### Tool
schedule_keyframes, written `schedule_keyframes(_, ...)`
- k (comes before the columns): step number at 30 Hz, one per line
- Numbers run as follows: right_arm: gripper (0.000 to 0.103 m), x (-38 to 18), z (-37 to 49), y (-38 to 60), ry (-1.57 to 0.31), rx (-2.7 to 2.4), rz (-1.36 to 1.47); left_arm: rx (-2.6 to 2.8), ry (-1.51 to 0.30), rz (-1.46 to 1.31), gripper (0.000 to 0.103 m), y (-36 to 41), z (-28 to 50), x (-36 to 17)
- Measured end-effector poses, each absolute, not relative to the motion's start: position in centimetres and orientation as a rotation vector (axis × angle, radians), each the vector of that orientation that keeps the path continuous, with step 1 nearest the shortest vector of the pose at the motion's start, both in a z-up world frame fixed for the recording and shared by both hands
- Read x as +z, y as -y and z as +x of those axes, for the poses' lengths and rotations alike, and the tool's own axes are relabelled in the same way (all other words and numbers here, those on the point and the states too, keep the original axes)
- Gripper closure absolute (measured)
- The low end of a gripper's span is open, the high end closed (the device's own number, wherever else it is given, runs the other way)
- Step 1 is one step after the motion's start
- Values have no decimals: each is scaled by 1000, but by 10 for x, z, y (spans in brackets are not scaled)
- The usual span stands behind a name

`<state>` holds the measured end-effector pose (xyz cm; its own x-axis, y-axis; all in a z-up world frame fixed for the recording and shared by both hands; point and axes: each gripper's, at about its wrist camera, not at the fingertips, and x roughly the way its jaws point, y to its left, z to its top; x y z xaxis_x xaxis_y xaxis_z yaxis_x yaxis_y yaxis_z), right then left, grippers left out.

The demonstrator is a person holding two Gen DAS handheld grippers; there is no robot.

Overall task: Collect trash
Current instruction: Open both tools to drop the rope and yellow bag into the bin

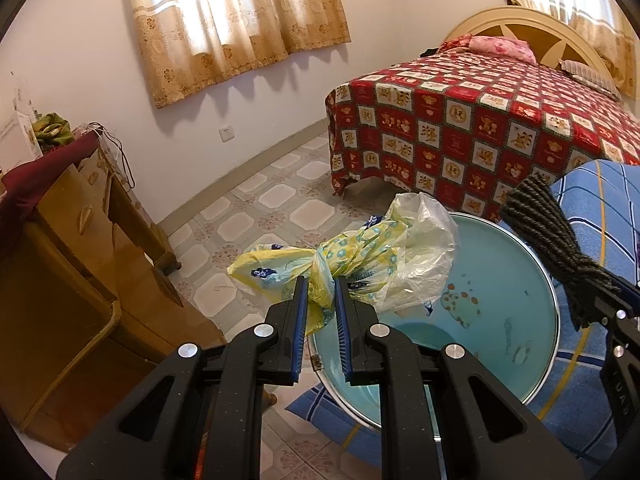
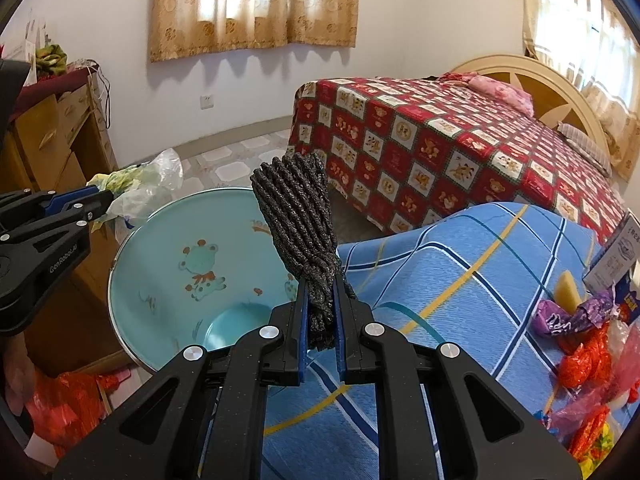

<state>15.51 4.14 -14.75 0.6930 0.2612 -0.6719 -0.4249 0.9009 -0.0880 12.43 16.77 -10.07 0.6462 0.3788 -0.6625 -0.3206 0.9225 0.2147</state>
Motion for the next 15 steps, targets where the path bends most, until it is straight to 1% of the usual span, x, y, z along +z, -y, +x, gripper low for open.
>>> schedule_keyframes(2, 91, -149, 157, -43, -714, 397, -244, 390, -771, 79, 87, -166, 125, -102)
schedule_keyframes(3, 90, -150, 157, -43, -714, 400, -245, 386, -772, 79, 84, -165, 126, -102)
schedule_keyframes(4, 88, -151, 157, -43, -715, 401, -240, 382, -776, 76, 69, -164, 126, -103)
schedule_keyframes(6, 81, -152, 158, -43, -718, 409, -228, 381, -779, 76, 50, -161, 126, -105)
schedule_keyframes(7, 72, -153, 157, -43, -718, 411, -224, 379, -779, 79, 49, -160, 126, -105)
schedule_keyframes(8, 60, -153, 157, -42, -719, 414, -219, 373, -780, 80, 49, -159, 125, -106)
schedule_keyframes(9, 56, -153, 156, -41, -718, 416, -213, 366, -786, 81, 48, -158, 125, -107)
schedule_keyframes(10, 55, -153, 155, -41, -714, 415, -209, 364, -790, 82, 43, -156, 125, -108)
schedule_keyframes(11, 55, -152, 154, -40, -713, 414, -207, 363, -790, 82, 41, -155, 125, -108)
schedule_keyframes(15, 55, -144, 143, -26, -695, 403, -193, 341, -794, 72, 38, -151, 122, -106)
